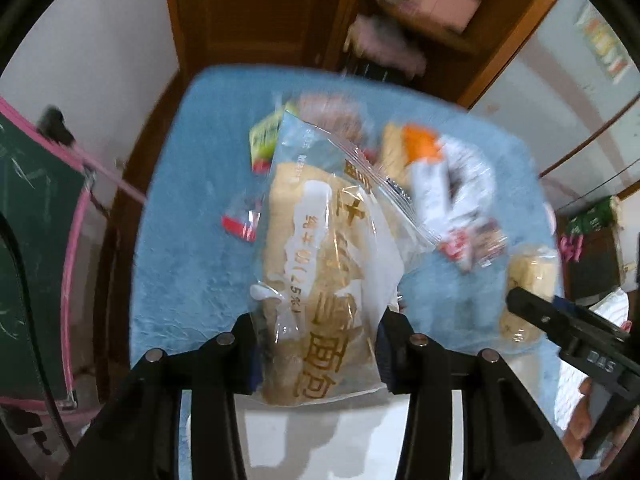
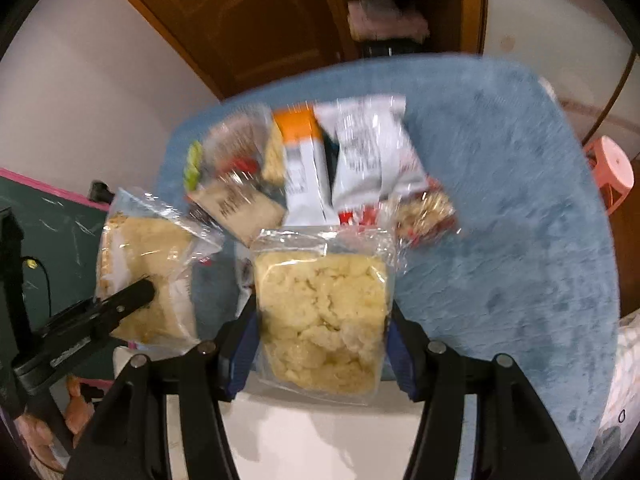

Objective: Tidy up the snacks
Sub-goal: 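Grasp and lift the bread bag with left tool while right tool lifts cracker bag, then lower the bread bag into the tray with left tool while right tool lowers cracker bag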

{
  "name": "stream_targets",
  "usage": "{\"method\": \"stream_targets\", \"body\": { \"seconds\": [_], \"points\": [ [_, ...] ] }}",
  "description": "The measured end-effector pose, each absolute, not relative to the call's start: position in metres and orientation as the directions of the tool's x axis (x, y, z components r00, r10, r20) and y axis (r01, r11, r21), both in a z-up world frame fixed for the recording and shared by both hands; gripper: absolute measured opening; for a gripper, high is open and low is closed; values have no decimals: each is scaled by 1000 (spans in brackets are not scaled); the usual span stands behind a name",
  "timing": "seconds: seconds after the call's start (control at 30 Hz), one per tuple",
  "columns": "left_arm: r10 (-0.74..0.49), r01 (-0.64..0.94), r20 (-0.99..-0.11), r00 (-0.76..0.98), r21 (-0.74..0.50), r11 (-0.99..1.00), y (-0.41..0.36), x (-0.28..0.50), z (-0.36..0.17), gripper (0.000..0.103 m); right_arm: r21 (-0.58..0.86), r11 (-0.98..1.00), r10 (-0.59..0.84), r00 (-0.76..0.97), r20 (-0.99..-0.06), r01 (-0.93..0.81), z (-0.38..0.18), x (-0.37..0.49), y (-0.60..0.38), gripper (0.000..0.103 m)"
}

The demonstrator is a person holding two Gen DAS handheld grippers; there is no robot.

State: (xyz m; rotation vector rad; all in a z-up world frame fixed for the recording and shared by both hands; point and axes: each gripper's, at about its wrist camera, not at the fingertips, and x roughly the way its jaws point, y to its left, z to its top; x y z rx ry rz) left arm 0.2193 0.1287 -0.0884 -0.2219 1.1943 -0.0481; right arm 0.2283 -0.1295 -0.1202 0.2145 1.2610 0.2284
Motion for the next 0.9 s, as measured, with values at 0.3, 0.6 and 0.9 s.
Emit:
{"method": "stream_targets", "body": {
  "seconds": [0.3, 0.6, 0.9],
  "points": [
    [-133, 23, -737, 663, -157, 987, 116, 125, 51, 43, 317, 934, 356, 481, -801, -164, -17, 162, -143, 58],
    [-62, 12, -657, 752, -80, 997, 87, 23, 55, 45, 318, 906, 423, 558, -714, -280, 18, 74, -146, 58],
    [0, -18, -722, 692, -17, 1000, 59, -21, -17, 46, 239, 942, 335, 636, -695, -235, -19, 17, -155, 58]
  ]
}}
